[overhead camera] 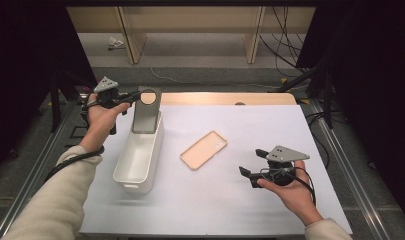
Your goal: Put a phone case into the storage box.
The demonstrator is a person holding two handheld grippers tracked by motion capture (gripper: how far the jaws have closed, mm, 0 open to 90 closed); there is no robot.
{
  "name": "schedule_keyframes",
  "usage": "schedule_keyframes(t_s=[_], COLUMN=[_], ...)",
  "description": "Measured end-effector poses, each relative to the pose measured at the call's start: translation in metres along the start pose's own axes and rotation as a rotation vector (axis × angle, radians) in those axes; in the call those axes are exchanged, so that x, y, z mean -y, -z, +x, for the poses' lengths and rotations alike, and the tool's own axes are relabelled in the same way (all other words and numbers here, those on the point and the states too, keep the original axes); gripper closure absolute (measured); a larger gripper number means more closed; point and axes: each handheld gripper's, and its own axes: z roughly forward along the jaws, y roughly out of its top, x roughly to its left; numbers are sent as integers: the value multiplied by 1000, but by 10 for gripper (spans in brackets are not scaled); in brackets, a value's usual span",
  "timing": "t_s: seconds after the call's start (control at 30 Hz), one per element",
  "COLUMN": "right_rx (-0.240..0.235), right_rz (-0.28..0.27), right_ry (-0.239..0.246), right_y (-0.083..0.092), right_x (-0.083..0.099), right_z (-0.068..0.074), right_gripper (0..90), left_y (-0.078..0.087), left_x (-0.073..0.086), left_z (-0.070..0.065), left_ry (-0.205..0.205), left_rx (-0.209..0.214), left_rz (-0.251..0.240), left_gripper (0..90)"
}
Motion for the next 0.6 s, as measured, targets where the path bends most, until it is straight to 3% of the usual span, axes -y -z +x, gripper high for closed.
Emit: schedule_keyframes(t_s=[0.37,0.6], right_rx=[-1,-2], right_rz=[0,-1], right_ry=[2,1], right_y=[0,0], right_x=[0,0], right_z=[0,0], right_gripper=[169,170], left_y=[-4,-7], left_x=[1,8], left_z=[-2,1], left_ry=[-6,11], left_rx=[10,4], left_rz=[12,25], left_gripper=[818,817])
